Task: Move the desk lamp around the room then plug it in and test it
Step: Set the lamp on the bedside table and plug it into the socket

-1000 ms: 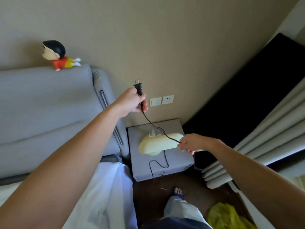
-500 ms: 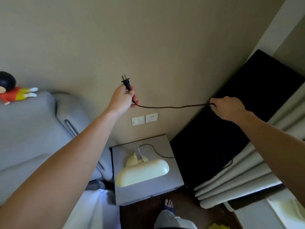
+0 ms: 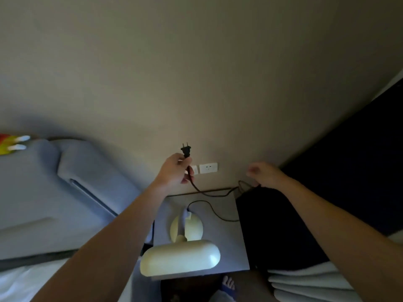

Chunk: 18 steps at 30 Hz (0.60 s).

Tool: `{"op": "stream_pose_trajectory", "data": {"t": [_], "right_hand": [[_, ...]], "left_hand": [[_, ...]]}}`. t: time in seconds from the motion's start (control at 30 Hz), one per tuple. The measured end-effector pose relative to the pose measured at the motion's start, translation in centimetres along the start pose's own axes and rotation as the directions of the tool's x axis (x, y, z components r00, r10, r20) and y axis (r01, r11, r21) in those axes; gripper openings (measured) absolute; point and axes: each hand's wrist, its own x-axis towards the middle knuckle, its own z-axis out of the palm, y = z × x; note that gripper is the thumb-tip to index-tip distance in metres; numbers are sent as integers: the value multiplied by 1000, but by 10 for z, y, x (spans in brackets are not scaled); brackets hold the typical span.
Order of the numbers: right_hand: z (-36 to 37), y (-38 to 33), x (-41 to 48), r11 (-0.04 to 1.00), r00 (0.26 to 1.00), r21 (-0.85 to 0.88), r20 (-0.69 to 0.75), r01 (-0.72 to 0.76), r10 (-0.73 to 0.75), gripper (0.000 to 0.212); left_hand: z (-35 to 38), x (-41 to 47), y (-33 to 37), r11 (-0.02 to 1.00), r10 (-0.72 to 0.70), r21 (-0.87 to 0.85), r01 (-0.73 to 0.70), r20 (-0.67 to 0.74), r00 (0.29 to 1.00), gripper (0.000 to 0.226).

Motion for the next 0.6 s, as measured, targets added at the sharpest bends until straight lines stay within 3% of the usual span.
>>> {"op": "stream_pose_trajectory", "data": {"t": [0.1, 0.23, 0.43, 0.6], "right_hand": [[42, -38, 8, 947, 996, 321, 76, 28, -55, 15], [78, -69, 6, 847, 977, 529, 148, 51, -151, 30], [121, -54, 36, 823, 996, 567, 88, -43, -8, 19], [166, -33, 71, 779, 982, 608, 9, -154, 188, 13]], "left_hand": [[28, 10, -17, 998, -57, -35, 59, 74, 996, 11], [54, 24, -30, 999, -18, 31, 14, 107, 994, 12], [58, 53, -56, 976, -141, 183, 117, 124, 982, 28], [62, 80, -85, 955, -268, 155, 253, 79, 960, 27]]}}
